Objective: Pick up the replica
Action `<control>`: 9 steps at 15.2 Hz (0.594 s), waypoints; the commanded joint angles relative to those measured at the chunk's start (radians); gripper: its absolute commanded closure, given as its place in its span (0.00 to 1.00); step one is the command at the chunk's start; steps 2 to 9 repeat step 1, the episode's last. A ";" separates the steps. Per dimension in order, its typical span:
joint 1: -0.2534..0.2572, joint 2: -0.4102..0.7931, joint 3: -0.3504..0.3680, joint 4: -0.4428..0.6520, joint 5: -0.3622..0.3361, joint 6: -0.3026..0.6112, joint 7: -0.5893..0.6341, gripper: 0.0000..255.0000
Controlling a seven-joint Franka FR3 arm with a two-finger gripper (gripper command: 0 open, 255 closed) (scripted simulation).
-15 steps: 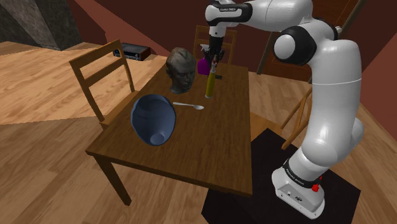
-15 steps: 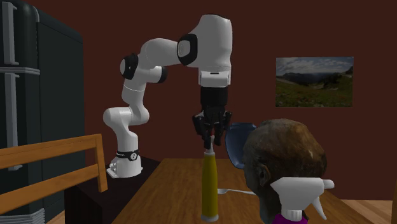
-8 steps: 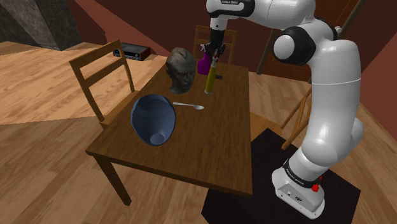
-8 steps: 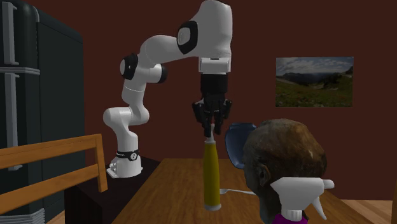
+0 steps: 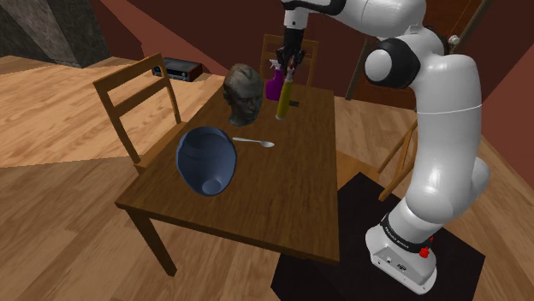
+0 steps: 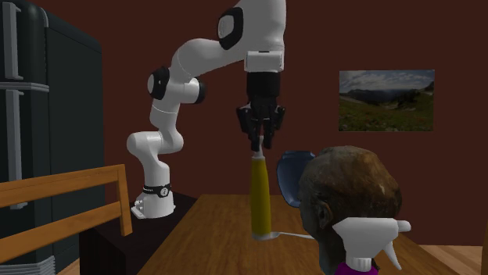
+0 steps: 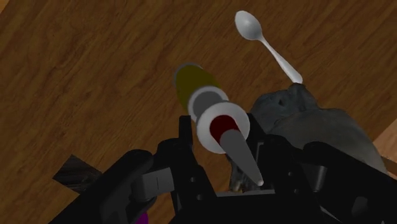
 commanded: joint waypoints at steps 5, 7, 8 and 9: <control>-0.002 0.008 0.000 0.024 0.001 -0.015 0.001 1.00; -0.002 0.008 0.000 0.024 0.001 -0.015 0.001 1.00; -0.002 0.008 0.000 0.024 0.001 -0.015 0.001 1.00; -0.002 0.008 0.000 0.024 0.001 -0.015 0.001 1.00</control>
